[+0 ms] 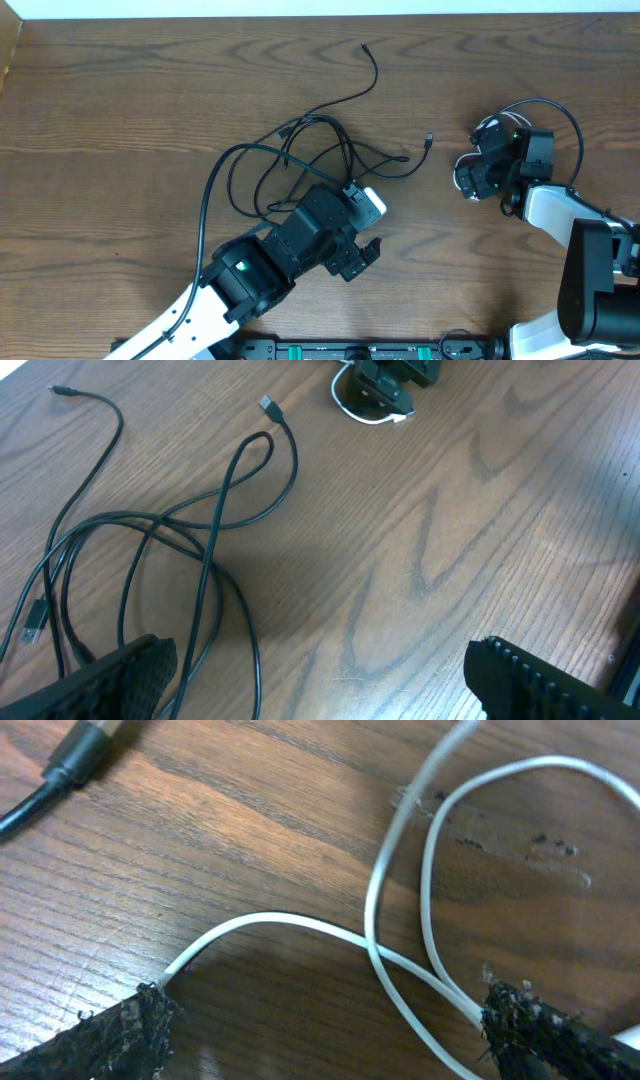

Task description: Untangle cables

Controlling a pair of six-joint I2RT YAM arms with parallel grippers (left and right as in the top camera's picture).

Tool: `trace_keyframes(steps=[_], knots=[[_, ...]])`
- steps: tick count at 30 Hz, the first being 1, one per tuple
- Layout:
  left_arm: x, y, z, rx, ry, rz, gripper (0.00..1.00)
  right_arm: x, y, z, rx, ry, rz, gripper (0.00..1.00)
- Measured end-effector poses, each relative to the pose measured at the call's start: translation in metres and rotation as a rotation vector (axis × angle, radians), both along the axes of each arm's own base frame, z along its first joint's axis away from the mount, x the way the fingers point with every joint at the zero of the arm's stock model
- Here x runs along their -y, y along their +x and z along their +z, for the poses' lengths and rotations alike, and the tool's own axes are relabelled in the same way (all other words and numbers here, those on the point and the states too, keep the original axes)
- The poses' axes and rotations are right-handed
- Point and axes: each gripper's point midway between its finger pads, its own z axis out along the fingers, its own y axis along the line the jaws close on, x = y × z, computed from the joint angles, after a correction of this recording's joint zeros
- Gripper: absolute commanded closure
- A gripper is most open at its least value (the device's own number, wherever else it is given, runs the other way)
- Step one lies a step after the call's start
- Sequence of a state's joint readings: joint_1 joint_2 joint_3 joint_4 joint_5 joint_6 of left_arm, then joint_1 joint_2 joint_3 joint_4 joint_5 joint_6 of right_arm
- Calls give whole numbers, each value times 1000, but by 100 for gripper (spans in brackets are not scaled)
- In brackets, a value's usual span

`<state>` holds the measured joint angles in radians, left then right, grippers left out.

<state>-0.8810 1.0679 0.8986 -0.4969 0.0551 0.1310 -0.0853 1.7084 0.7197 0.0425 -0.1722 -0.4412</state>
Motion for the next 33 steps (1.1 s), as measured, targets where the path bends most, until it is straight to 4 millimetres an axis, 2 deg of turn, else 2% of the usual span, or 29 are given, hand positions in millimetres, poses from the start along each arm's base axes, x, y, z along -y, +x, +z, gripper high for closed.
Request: trace_keyframes(steps=[13,19,30,31,33], knots=[[0,0,0,0,0,0,3,-5,15,0,59,-2,60,1],[0,0,0,0,0,0,4,-10,21,-4,62,32,81,19],[0,0,0,0,0,0,4,-12,21,-6,54,59,77,27],[0,0,0,0,0,0,3,-12,21,-6,51,60,76,25],[0,0,0,0,0,0,4,-10,21,-6,49,55,64,12]])
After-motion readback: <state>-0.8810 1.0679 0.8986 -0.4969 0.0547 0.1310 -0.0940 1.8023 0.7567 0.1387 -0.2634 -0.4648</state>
